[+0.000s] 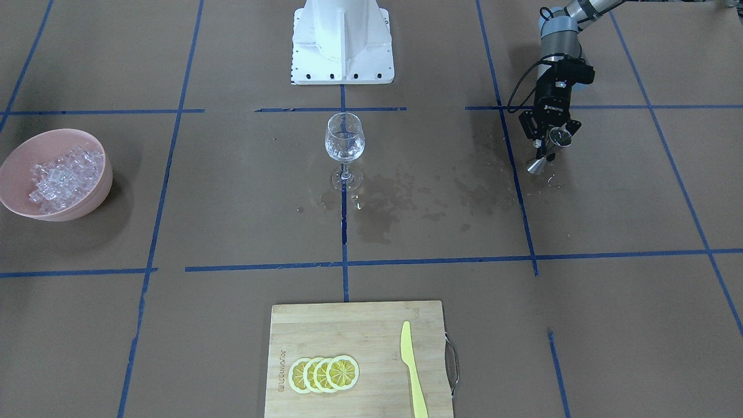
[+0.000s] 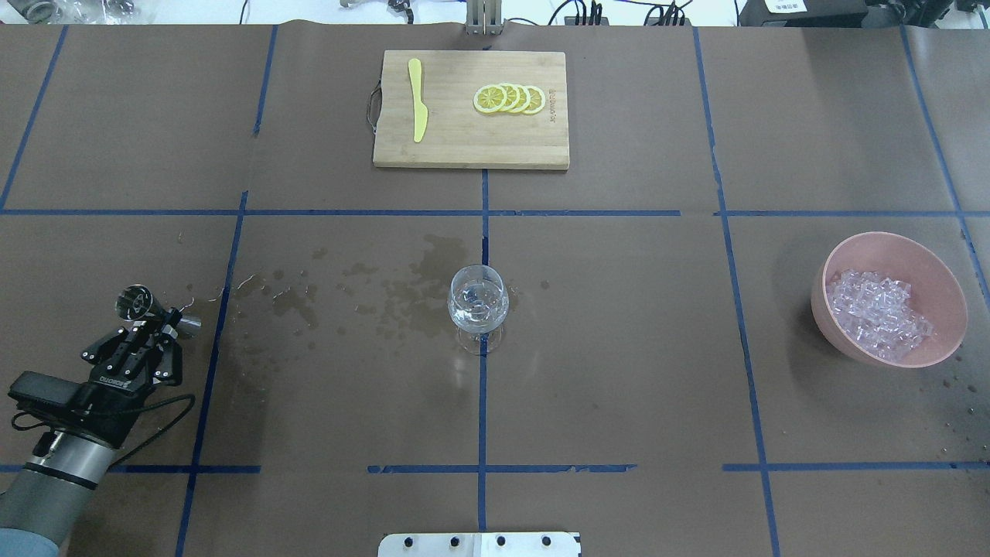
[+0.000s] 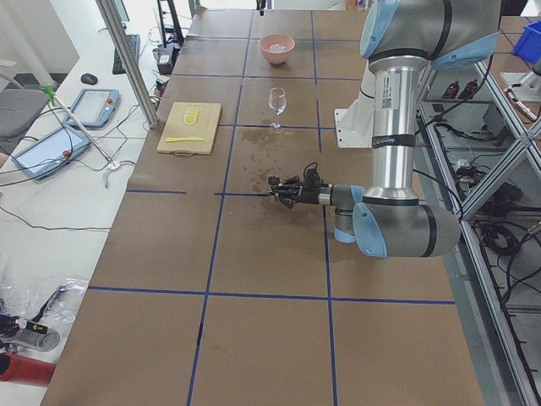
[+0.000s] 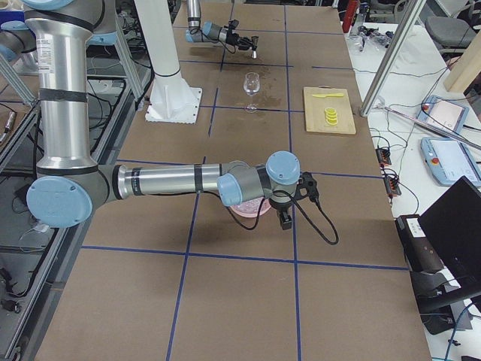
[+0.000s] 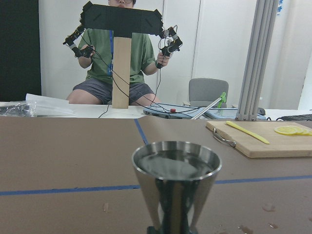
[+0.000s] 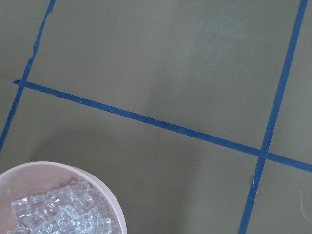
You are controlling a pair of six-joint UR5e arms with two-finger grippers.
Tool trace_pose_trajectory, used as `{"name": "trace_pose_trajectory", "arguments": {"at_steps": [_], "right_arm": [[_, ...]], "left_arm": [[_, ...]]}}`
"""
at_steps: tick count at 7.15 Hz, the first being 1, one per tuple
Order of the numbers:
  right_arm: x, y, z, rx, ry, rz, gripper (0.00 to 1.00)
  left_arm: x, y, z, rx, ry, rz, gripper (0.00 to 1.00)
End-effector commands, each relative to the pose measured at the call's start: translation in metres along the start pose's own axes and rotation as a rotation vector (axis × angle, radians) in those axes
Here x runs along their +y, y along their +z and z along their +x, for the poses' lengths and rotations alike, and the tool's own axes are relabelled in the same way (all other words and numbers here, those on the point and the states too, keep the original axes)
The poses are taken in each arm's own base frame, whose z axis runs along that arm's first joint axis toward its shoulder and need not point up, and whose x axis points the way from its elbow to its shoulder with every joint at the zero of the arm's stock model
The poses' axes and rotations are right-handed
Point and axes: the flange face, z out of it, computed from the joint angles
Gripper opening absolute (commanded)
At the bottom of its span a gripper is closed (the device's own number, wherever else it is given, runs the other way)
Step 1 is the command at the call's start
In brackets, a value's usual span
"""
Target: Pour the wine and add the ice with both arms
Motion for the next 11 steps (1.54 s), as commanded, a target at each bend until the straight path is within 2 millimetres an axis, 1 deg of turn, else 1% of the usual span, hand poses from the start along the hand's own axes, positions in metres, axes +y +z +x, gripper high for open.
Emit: {"name": "trace_pose_trajectory", "arguments": {"at_steps": [1, 2, 3, 4, 5, 6, 7, 8, 9, 10, 11], "right_arm": [[0.000, 0.001, 0.001, 0.000, 0.003, -0.002, 1.00], [0.001, 0.001, 0.002, 0.000, 0.003, -0.003, 1.00], [0.001, 0.003, 0.003, 0.000, 0.008, -0.006, 1.00], [0.002, 0.005, 0.006, 0.000, 0.012, -0.011, 1.00], [0.002, 0.007, 0.009, 0.000, 0.016, -0.014, 1.00], [0.002, 0.008, 0.009, 0.000, 0.017, -0.015, 1.00], [0.002, 0.008, 0.009, 0.000, 0.017, -0.015, 1.00], [0.002, 0.008, 0.010, 0.001, 0.019, -0.017, 1.00], [0.003, 0.009, 0.012, 0.001, 0.022, -0.019, 1.00], [0.003, 0.010, 0.012, 0.001, 0.023, -0.020, 1.00], [0.003, 0.011, 0.013, 0.001, 0.025, -0.022, 1.00]], "left_arm": [[-0.013, 0.016, 0.060, 0.021, -0.003, 0.041, 0.00], [-0.029, 0.017, 0.079, 0.033, -0.010, 0.058, 0.00], [-0.042, 0.017, 0.094, 0.041, -0.007, 0.068, 0.00], [-0.052, 0.021, 0.111, 0.046, -0.007, 0.083, 0.00], [-0.055, 0.024, 0.118, 0.046, 0.014, 0.091, 0.00], [-0.058, 0.028, 0.135, 0.051, -0.003, 0.096, 0.00], [-0.063, 0.037, 0.165, 0.045, 0.026, 0.093, 0.00], [-0.067, 0.040, 0.177, 0.045, 0.024, 0.096, 0.00], [-0.065, 0.041, 0.181, 0.042, 0.054, 0.088, 0.00], [-0.077, 0.045, 0.200, 0.044, 0.074, 0.097, 0.00], [-0.079, 0.045, 0.208, 0.044, 0.101, 0.094, 0.00]]}}
